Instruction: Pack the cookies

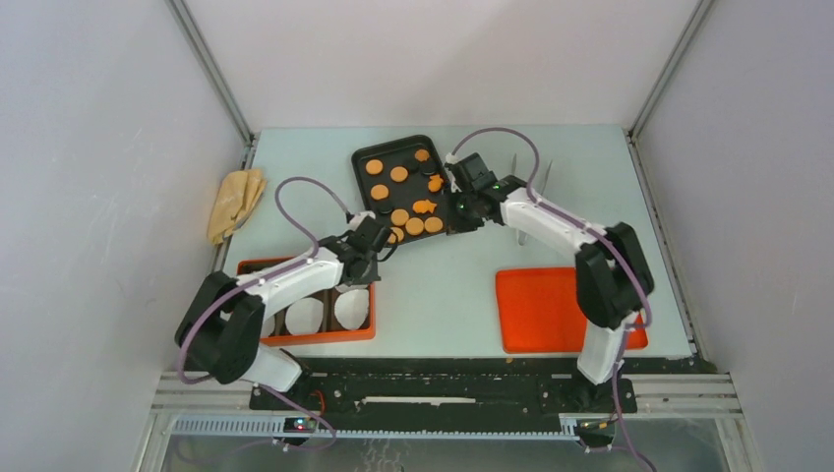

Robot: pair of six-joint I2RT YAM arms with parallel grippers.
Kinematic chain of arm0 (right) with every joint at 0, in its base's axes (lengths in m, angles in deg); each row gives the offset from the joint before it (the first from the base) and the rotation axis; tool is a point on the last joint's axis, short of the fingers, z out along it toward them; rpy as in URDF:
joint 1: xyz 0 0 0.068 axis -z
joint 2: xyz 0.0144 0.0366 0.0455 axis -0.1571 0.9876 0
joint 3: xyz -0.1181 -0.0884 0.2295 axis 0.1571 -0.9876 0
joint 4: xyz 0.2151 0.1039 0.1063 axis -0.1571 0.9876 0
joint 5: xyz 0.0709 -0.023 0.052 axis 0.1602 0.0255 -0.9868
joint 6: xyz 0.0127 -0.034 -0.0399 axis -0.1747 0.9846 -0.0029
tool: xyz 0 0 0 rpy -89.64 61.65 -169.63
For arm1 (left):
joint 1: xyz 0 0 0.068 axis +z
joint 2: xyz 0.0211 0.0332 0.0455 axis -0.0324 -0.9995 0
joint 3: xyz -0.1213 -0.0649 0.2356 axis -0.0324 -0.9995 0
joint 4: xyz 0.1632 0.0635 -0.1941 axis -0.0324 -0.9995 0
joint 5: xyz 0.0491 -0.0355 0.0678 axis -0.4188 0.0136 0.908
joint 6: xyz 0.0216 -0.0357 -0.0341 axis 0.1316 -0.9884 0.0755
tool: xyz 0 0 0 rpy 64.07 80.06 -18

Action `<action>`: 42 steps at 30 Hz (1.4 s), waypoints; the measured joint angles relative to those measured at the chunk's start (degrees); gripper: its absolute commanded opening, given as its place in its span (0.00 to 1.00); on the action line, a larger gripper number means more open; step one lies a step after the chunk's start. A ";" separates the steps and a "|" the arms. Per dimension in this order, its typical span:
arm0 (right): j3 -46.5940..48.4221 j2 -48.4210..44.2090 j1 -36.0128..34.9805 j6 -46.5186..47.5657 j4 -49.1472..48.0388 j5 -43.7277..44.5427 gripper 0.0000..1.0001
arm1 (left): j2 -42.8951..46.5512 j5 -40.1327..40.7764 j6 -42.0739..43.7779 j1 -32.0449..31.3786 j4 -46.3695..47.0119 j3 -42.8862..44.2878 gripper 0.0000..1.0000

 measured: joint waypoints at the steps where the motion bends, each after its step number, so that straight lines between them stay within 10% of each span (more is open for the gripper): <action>1: -1.20 -2.54 0.00 0.00 -0.04 -0.09 0.00 | -0.96 -0.04 -0.26 -0.46 0.37 0.00 0.00; 31: -13.99 -20.74 8.00 -0.04 1.16 7.39 0.00 | -25.22 -10.69 1.88 -12.37 5.99 29.51 0.00; 38: -14.51 -22.91 9.97 -0.55 1.60 9.88 0.63 | -30.29 -13.07 3.39 -12.37 7.87 33.09 0.00; 42: -14.62 -23.06 11.43 -1.46 1.88 11.45 0.75 | -29.24 -11.32 4.02 -12.37 7.52 32.96 0.00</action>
